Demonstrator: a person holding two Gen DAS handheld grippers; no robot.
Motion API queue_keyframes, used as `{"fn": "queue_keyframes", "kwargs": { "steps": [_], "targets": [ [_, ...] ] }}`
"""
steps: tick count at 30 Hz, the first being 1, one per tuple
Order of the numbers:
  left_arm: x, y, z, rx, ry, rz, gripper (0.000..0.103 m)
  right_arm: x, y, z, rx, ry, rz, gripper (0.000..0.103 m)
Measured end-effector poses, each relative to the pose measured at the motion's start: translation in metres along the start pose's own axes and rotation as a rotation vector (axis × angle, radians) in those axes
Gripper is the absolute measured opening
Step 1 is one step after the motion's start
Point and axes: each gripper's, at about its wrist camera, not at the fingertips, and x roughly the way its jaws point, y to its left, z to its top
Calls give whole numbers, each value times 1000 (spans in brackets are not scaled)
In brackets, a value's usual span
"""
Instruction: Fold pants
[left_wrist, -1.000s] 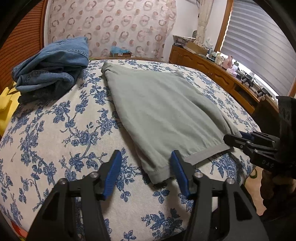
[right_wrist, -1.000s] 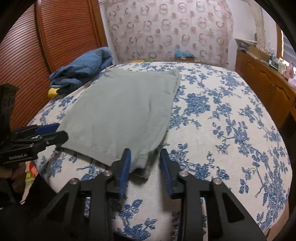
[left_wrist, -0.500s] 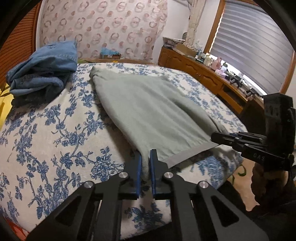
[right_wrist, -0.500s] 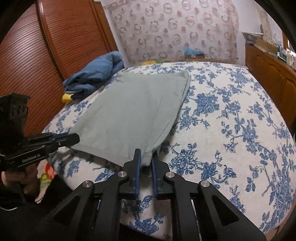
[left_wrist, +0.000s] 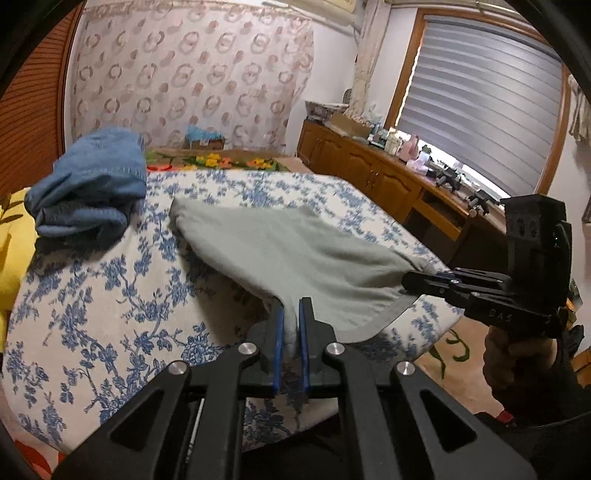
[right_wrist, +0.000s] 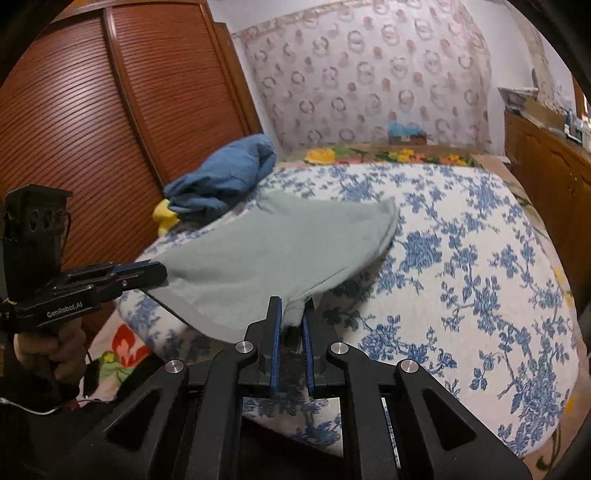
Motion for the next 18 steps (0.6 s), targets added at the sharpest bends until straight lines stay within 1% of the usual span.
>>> {"fn": "queue_keyframes", "kwargs": {
  "steps": [3, 7, 10, 13, 18],
  "targets": [
    [-10, -3, 3, 2, -19, -9, 4, -8, 7, 3, -15, -14, 12, 7],
    [-11, 0, 7, 1, -27, -5, 4, -11, 9, 8, -25, -30, 13, 7],
    [2, 9, 11, -6, -18, 13, 3, -2, 3, 16, -16, -38, 11, 7],
    [17, 18, 17, -21, -5, 15, 3, 12, -5, 24, -12, -34, -10, 7],
    [33, 27, 36, -12, -9, 33, 3, 32, -18, 38, 9, -32, -21, 7]
  ]
}}
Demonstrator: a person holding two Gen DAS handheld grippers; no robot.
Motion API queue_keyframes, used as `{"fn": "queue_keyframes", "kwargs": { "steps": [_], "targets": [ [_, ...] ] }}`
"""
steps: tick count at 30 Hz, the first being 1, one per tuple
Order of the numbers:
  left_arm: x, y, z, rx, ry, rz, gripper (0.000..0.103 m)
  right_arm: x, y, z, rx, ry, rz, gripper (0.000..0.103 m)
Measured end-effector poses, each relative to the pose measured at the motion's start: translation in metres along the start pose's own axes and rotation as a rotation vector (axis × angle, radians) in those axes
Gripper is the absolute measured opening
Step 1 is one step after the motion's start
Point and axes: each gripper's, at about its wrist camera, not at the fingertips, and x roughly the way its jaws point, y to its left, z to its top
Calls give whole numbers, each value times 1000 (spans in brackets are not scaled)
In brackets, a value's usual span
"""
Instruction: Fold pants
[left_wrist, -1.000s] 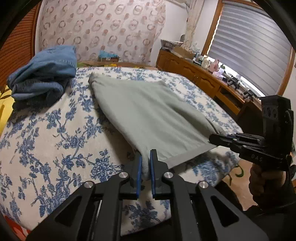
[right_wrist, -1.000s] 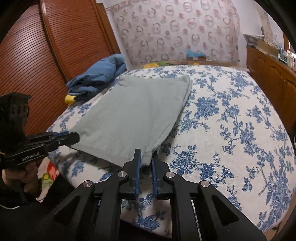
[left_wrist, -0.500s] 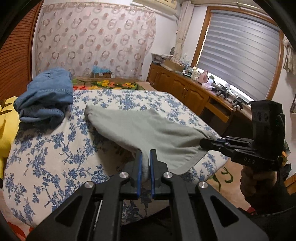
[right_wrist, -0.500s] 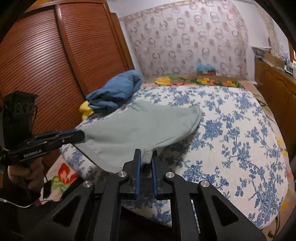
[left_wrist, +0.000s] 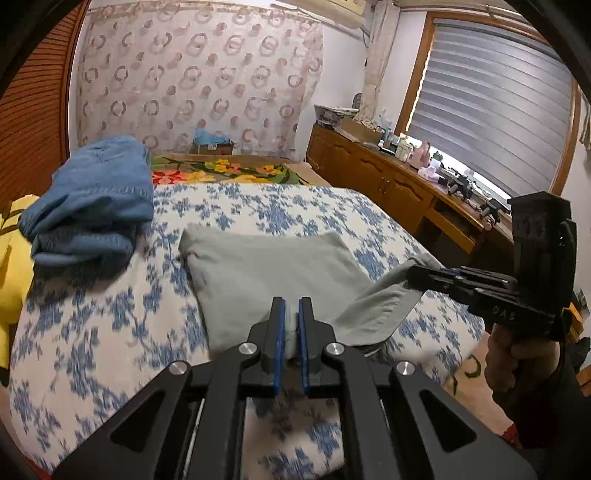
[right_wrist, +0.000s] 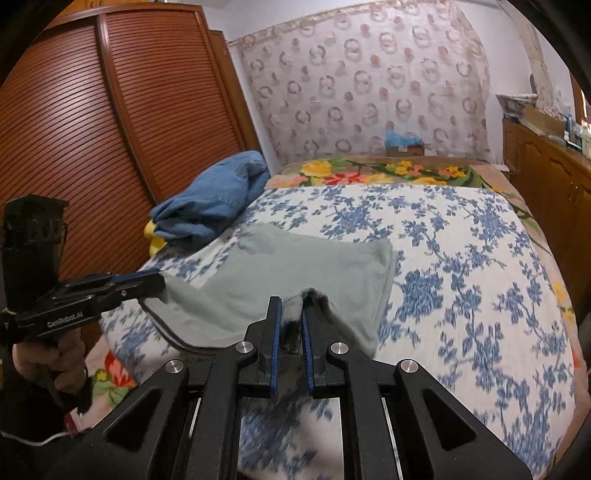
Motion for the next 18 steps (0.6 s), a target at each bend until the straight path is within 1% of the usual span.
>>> {"fn": "queue_keyframes", "kwargs": {
  "steps": [4, 9, 13, 18],
  "targets": [
    [11, 9, 20, 5, -11, 18, 3, 11, -7, 17, 7, -14, -11, 7],
    [22, 15, 42, 14, -23, 41, 3, 24, -14, 38, -3, -34, -48, 7],
    [30, 19, 51, 8, -21, 45, 3, 33, -20, 48, -2, -35, -66, 8],
    [44, 23, 55, 20, -7, 70, 4, 44, -23, 56, -16, -22, -83, 8]
  ]
}}
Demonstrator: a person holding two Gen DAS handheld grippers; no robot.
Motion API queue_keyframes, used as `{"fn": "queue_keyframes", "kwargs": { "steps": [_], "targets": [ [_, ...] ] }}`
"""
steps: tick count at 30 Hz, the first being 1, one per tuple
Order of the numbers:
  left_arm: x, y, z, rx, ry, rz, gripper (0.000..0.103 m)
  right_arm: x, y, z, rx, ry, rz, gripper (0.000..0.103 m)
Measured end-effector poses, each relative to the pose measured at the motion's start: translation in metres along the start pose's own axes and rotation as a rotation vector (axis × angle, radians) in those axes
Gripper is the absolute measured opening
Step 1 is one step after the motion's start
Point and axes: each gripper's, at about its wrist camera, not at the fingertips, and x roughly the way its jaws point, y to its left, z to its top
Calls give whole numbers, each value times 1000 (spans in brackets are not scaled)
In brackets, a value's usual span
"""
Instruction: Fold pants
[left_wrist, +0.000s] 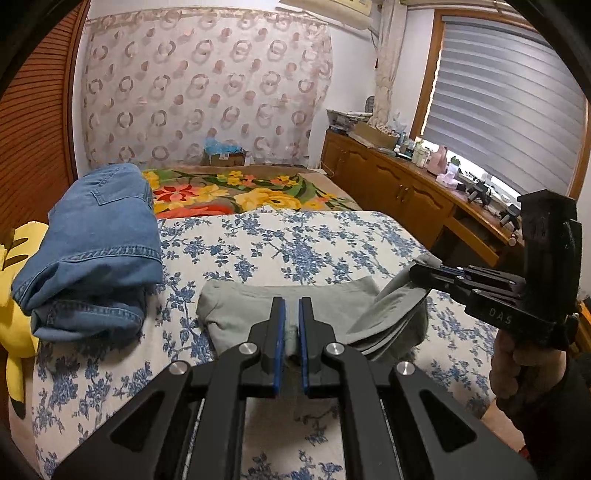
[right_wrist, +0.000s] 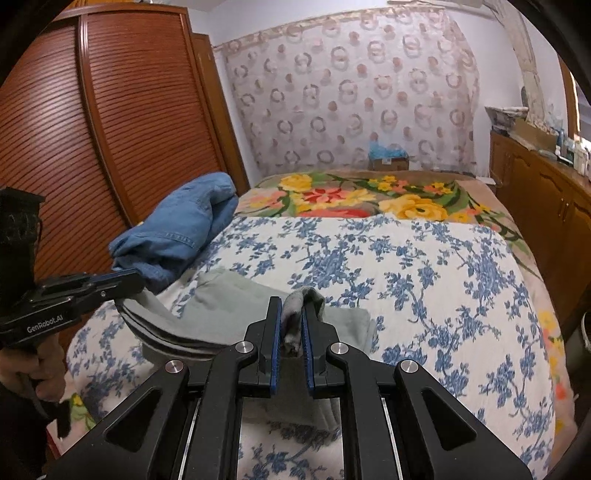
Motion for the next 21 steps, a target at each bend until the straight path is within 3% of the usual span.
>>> {"fn": "queue_keyframes", "kwargs": {
  "steps": [15, 19, 21],
  "targets": [
    [43, 9, 8, 12, 71, 53, 4, 55, -21, -5, 54, 111, -22, 8],
    [38, 7, 5, 16, 81, 61, 13, 52, -21, -5, 48, 102, -22, 10],
    [34, 8, 6, 24, 78, 70, 19, 48, -20, -4, 34, 86, -34, 16]
  ]
}}
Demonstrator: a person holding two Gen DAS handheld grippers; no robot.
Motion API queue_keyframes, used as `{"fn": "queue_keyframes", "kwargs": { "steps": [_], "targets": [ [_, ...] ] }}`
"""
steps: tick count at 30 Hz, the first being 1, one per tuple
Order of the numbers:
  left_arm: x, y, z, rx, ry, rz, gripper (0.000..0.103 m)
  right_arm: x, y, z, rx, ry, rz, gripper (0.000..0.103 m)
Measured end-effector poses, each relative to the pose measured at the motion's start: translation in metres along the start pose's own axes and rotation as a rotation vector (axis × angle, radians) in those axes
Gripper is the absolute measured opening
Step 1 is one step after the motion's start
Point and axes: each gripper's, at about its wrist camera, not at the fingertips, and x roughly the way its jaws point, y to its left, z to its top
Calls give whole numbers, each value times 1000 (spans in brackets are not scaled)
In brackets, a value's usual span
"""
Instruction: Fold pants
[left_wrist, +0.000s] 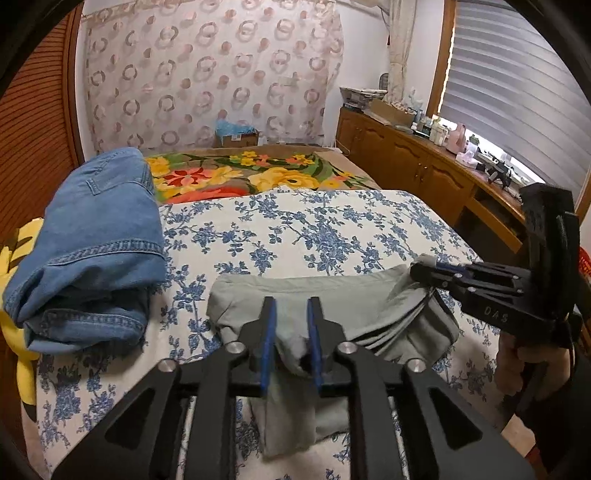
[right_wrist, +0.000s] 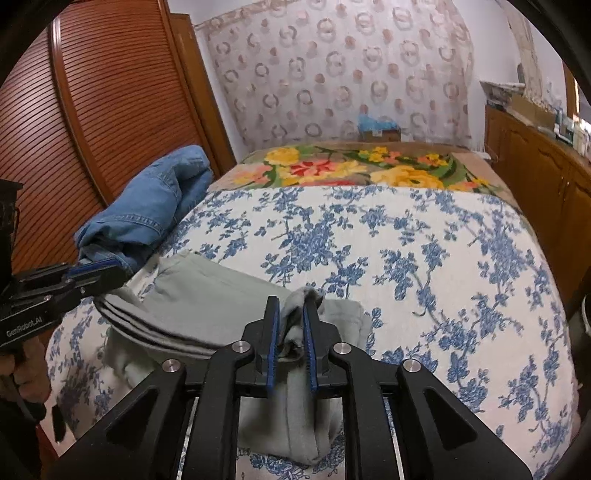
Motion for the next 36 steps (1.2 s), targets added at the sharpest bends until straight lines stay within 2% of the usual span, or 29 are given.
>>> {"fn": "queue_keyframes", "kwargs": {
  "steps": [4, 6, 11, 16, 21, 28, 36],
  "targets": [
    [-12, 0, 1, 16, -24, 11, 31, -9, -1, 5, -12, -31, -25, 30],
    [-16, 1, 2, 22, -33, 18, 40, -14, -3, 7, -14, -45, -25, 32],
    [-8, 3, -5, 40, 3, 9, 42, -20, -5, 5, -46, -52, -30, 37],
    [16, 10, -25, 14, 86, 14, 42, -13, -5, -8, -99, -3, -46, 38],
    [23, 14, -45, -9, 127, 3, 42, -7, -9, -25, -119, 60, -44, 38],
    [24, 18, -61, -30, 144, 2, 43, -15, -9, -48, -113, 110, -10, 38],
    [26, 17, -64, -17, 127, 11, 44, -25, -3, -67, -137, 142, 13, 35]
  ]
}}
